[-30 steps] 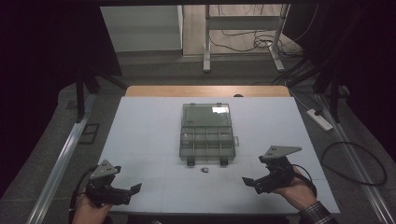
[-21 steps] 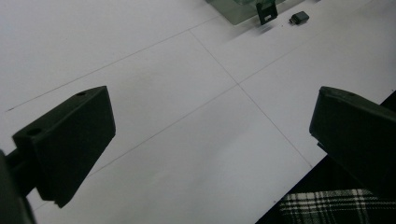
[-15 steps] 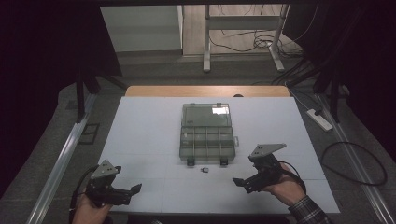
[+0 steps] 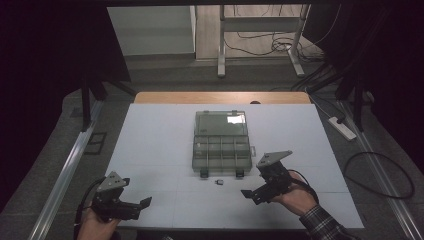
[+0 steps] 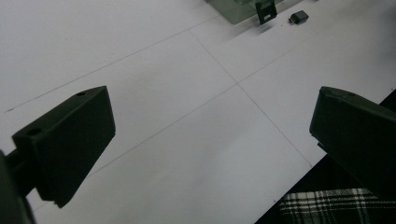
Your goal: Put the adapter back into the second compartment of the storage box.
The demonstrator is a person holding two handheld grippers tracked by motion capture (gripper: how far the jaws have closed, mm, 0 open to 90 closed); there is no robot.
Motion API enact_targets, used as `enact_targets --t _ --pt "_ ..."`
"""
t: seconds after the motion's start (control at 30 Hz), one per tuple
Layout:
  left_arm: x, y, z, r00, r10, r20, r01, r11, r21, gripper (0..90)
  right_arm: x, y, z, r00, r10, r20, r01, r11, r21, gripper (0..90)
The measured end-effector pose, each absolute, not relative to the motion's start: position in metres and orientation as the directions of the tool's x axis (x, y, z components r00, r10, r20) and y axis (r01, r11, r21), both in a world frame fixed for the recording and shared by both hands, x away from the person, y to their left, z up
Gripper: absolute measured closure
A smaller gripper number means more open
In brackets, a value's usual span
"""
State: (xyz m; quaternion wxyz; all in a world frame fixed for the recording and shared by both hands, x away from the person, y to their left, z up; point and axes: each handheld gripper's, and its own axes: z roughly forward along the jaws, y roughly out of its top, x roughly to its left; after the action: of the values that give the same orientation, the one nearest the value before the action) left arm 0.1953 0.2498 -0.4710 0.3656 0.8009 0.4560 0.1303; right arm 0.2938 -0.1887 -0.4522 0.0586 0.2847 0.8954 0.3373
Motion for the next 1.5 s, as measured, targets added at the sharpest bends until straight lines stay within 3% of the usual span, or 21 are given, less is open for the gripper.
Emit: enact_targets --t 1.5 --pt "0.196 0.248 -0.471 0.558 0.822 -0.115 0.635 -0.334 0.696 0.0 0.308 -0.109 -0.482 -0.9 0.432 0.058 0.405 0.78 0.476 0.0"
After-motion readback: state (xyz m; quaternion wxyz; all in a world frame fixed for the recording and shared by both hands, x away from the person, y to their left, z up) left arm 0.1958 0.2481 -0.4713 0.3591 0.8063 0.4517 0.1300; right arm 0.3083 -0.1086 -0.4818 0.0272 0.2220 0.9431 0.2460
